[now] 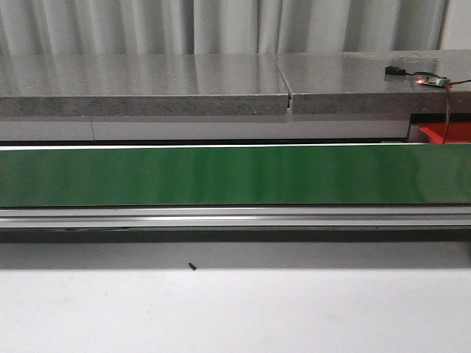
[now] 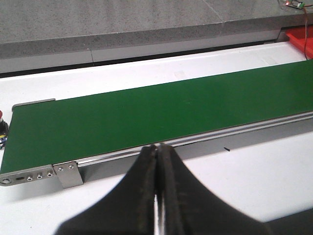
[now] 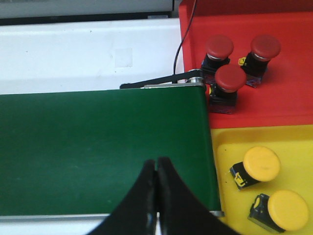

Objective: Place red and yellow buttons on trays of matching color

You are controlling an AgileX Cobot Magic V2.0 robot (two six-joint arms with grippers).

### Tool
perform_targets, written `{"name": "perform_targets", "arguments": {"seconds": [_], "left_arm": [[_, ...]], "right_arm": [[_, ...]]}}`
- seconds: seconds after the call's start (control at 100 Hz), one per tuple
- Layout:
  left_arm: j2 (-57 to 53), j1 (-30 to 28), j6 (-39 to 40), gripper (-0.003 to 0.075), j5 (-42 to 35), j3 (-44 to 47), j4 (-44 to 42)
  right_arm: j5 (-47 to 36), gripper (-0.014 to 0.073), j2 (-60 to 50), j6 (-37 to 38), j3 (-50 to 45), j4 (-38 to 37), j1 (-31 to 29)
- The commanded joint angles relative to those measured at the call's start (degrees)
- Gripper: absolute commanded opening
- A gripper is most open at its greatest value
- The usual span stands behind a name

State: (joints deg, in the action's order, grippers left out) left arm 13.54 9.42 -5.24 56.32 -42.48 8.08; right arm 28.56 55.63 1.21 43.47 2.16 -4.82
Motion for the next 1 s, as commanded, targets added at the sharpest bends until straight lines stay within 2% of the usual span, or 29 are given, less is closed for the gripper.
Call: {"name": "perform_targets", "arguments": {"seconds": [0.0,0.27,0.44,0.78,0.99], "left_arm": [[0.75,0.47,0.35,-0.0019,-4.05,-1.24,1.01],[0.75,0.47,0.35,-0.0019,-4.05,-1.24,1.01],[0.75,0.47,0.35,-0.0019,-4.05,-1.24,1.01],[1.87,0.47,0.71,-0.0019,-4.53,-1.24,2.37],[9.99,0.47,9.65,-0.0019,-10.27,-1.34,-6.49]], "right_arm": [[-4.38,-0.0067,-5.85,-0.5,-1.51,0.66,0.06],[-4.09,-0.0067,-20.28,-0.5,-10.37,2.36,0.06],[-2.77,-0.0067,-26.71,-0.5,-12.79,2.39,0.06],[-2.88,-0.0067,-28.88,-0.5,-13.91,2.43,0.06],[-2.88,-0.0067,-28.88,-0.5,-13.91,2.43,0.06]]}}
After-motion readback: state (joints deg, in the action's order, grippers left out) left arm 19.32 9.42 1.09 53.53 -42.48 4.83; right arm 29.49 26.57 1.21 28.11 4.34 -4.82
